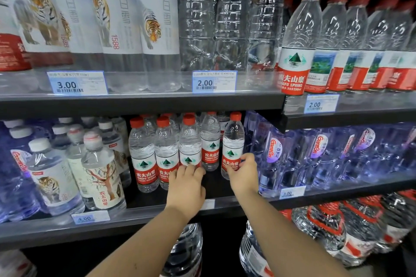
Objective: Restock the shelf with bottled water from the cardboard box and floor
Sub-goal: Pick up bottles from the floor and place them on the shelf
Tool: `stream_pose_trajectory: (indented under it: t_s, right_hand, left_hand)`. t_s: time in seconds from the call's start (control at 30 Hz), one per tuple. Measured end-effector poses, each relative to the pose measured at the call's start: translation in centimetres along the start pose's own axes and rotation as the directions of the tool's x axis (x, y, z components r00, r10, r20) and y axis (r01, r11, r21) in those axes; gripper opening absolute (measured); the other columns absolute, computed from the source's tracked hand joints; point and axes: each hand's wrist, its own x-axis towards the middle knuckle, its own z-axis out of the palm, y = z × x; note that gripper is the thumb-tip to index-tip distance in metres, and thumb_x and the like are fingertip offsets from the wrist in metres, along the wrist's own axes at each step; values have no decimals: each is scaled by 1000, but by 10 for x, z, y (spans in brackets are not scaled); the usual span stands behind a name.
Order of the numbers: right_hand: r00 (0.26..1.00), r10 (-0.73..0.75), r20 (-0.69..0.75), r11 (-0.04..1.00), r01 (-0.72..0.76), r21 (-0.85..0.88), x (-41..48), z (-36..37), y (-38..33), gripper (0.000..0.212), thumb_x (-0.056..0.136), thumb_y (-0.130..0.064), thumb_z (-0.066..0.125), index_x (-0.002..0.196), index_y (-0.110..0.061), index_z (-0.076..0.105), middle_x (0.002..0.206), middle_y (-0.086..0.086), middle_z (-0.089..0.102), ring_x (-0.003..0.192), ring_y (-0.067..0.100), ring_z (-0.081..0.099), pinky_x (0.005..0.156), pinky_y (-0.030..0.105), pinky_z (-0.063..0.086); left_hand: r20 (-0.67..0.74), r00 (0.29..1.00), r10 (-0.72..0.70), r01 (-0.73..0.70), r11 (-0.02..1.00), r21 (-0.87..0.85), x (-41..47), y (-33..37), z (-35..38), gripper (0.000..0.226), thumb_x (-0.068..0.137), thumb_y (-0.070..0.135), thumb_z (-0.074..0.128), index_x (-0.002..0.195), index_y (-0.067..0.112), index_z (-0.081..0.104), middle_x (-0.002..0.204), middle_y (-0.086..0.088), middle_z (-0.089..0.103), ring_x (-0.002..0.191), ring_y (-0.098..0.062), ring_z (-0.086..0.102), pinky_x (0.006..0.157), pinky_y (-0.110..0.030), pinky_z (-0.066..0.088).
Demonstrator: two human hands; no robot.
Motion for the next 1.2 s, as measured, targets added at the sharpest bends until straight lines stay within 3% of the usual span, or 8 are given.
stream_pose_trajectory:
  t_s: [0.3, 0.47, 0.63, 0.7, 0.77, 0.87, 1.2]
  right_hand:
    - [1000, -7, -6, 1000, 7, -25, 37, 20, -3, 31, 85, -14, 67, 105, -18, 45, 105, 11, 63, 83, 28, 65, 67, 41, 56]
    - [998, -1, 57, 997, -3, 75, 57, 28, 1, 34, 88, -14, 65, 120, -12, 53, 117, 10, 61, 99, 25, 61, 78, 31, 49]
    - [975, -17, 223, 976, -33, 217, 56, 32, 6, 47, 92, 2, 48, 138, -8, 48, 129, 9, 58, 119, 23, 56, 96, 25, 40]
    - [951, -94, 295, 992, 66, 103, 55, 33, 9, 53, 92, 3, 44, 143, -12, 42, 142, 9, 49, 132, 25, 46, 103, 26, 35]
    - [899, -153, 411, 979, 194, -61, 55, 35, 9, 68, 90, 7, 42, 152, -16, 26, 160, 4, 20, 147, 23, 22, 117, 29, 20]
    - [838, -91, 538, 923, 274, -269, 60, 35, 5, 96, 80, 19, 40, 155, -24, -2, 162, -5, -14, 150, 20, -8, 122, 41, 7]
    - [829, -47, 558, 858, 320, -403, 62, 34, 7, 101, 80, 15, 44, 153, -28, -11, 159, -11, -23, 150, 21, -9, 121, 49, 12]
  left_hand:
    - [-68, 997, 37, -38, 999, -10, 6, 5, 20, 41, 63, 21, 69, 104, 24, 67, 96, 3, 64, 91, -25, 59, 80, -44, 49]
    - [-102, 993, 52, -54, 998, -12, 12, -1, 26, 38, 65, 26, 62, 102, 25, 66, 94, 4, 63, 89, -24, 59, 80, -44, 51]
    - [-140, 987, 76, -76, 997, 6, 13, -2, 28, 39, 64, 26, 58, 102, 23, 67, 93, 3, 63, 87, -24, 58, 78, -43, 50]
    - [-156, 984, 82, -83, 997, 4, 12, -3, 29, 38, 65, 27, 55, 101, 24, 67, 93, 3, 63, 87, -24, 58, 77, -42, 50]
    - [-164, 982, 90, -90, 996, 10, 12, -3, 29, 38, 65, 28, 54, 101, 24, 66, 94, 4, 63, 88, -24, 58, 76, -41, 50]
    - [-164, 982, 94, -95, 995, 6, 13, -4, 29, 37, 64, 28, 58, 100, 24, 66, 94, 4, 62, 87, -23, 58, 76, -40, 48]
    - [-153, 983, 105, -108, 994, -6, 12, -4, 28, 35, 65, 28, 60, 99, 24, 67, 94, 5, 62, 87, -22, 58, 75, -39, 49]
